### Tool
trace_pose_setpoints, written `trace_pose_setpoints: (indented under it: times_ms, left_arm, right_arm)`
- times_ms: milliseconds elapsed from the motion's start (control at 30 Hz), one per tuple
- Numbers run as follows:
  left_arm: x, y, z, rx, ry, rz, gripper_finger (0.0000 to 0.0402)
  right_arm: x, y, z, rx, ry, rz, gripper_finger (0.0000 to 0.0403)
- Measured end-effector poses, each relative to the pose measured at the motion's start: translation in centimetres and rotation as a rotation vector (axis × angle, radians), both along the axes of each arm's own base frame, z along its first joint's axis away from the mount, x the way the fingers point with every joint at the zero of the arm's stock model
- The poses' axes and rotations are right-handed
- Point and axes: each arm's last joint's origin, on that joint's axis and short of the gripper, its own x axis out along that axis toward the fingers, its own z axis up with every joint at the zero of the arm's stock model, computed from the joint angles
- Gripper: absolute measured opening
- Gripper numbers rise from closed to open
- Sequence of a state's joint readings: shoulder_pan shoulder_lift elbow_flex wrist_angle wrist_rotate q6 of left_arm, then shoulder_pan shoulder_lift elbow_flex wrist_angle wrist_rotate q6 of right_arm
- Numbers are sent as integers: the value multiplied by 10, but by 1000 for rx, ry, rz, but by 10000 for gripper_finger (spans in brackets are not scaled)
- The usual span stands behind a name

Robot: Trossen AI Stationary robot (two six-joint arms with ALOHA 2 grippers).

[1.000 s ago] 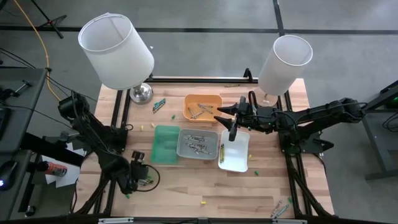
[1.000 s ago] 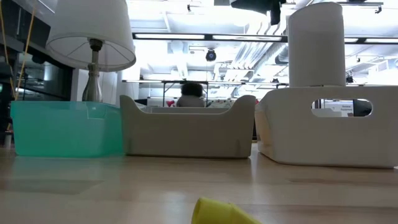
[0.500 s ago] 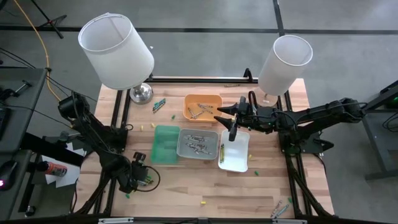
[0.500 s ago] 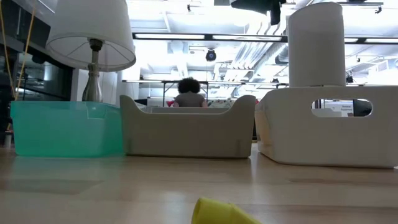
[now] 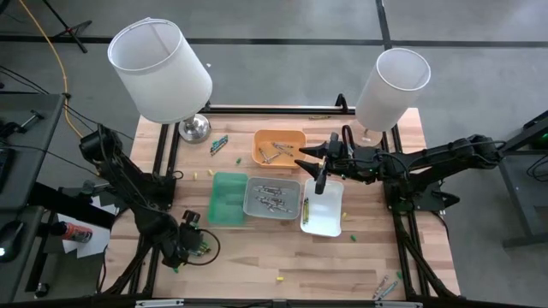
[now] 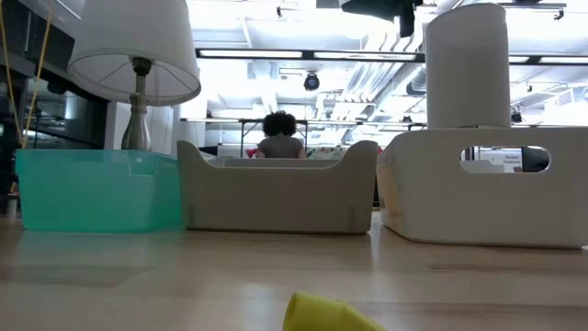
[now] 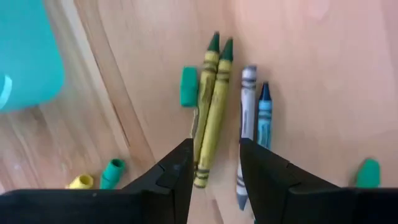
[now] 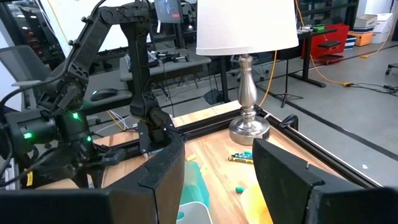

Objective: Sort crayons
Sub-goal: Put the green crayon into the white bin

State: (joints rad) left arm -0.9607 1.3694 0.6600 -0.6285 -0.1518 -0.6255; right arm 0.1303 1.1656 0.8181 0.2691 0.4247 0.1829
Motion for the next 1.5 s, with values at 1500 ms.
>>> trace_pose_setpoints:
  times_ms: [1500]
  left_arm:
    - [-8, 15, -24, 12, -20, 60, 3]
  right_arm:
    - [0, -4, -3, 15, 20, -15, 183]
